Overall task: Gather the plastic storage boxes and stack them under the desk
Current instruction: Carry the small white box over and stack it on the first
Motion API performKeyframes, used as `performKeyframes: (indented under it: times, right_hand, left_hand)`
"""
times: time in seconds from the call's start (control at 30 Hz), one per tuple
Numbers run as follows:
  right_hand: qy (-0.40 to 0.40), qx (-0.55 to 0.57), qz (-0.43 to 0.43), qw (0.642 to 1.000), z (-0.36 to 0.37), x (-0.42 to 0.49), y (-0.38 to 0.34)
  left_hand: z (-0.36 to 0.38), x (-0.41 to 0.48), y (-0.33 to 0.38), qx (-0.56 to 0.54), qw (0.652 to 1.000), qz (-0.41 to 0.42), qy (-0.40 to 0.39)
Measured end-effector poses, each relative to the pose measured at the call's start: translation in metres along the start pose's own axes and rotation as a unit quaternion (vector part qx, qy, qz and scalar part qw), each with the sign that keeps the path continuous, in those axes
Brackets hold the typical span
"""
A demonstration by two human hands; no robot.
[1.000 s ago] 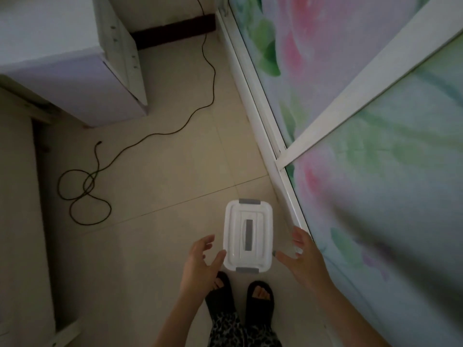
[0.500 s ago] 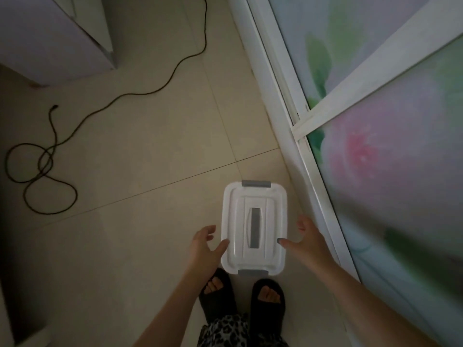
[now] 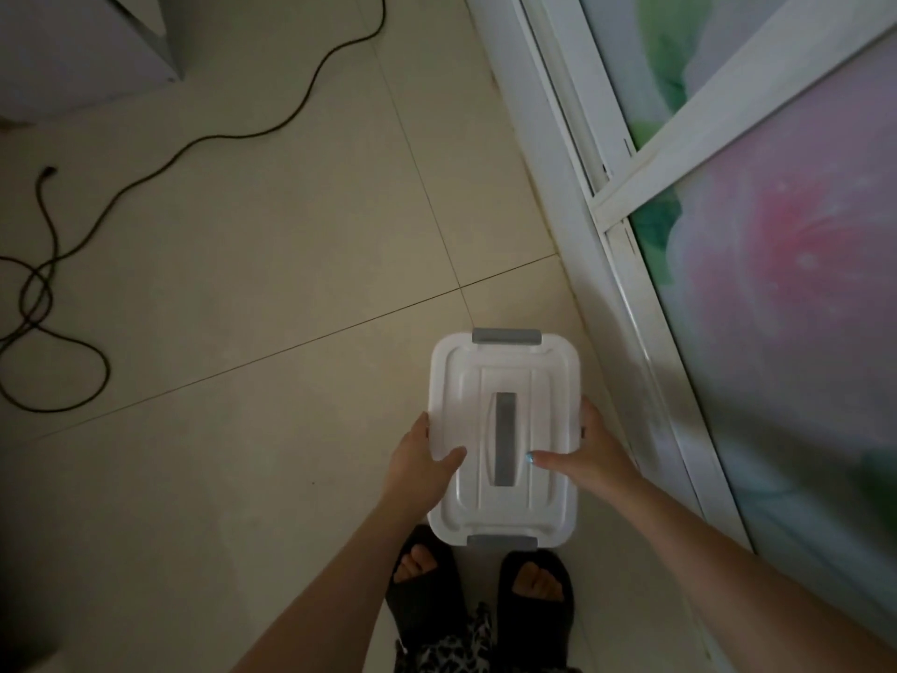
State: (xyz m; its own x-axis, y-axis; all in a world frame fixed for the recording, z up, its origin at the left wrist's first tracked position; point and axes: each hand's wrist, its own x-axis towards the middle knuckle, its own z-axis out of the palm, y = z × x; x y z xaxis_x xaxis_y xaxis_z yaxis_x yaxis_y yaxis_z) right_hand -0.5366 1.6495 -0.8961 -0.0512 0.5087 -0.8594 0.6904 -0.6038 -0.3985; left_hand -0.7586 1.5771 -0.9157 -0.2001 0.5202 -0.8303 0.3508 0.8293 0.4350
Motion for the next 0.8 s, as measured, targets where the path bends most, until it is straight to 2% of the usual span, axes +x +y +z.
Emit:
performKeyframes:
  times: [0.13, 0.4, 0.57, 0.8]
  right_hand:
    - [0.006, 0.001, -0.004, 1.000, 0.002, 0.010, 0.006]
    - [0.020, -0.011, -0.023, 0.999, 0.000, -0.008, 0.011]
    - [0.038, -0.003, -0.045, 0.998, -0.008, -0.050, -0.009]
    - [0.091, 0.015, -0.094, 0.991, -0.031, -0.142, -0.070]
  left_hand:
    - [0.005, 0.004, -0.004, 0.004, 1.000, -0.016, 0.022]
    - [-0.009, -0.016, 0.001, 0.054, 0.996, 0.005, 0.064]
    - [-0.029, -0.057, 0.015, 0.049, 0.995, 0.014, 0.083]
    - [-0.078, -0.140, 0.056, 0.015, 0.990, 0.045, 0.135]
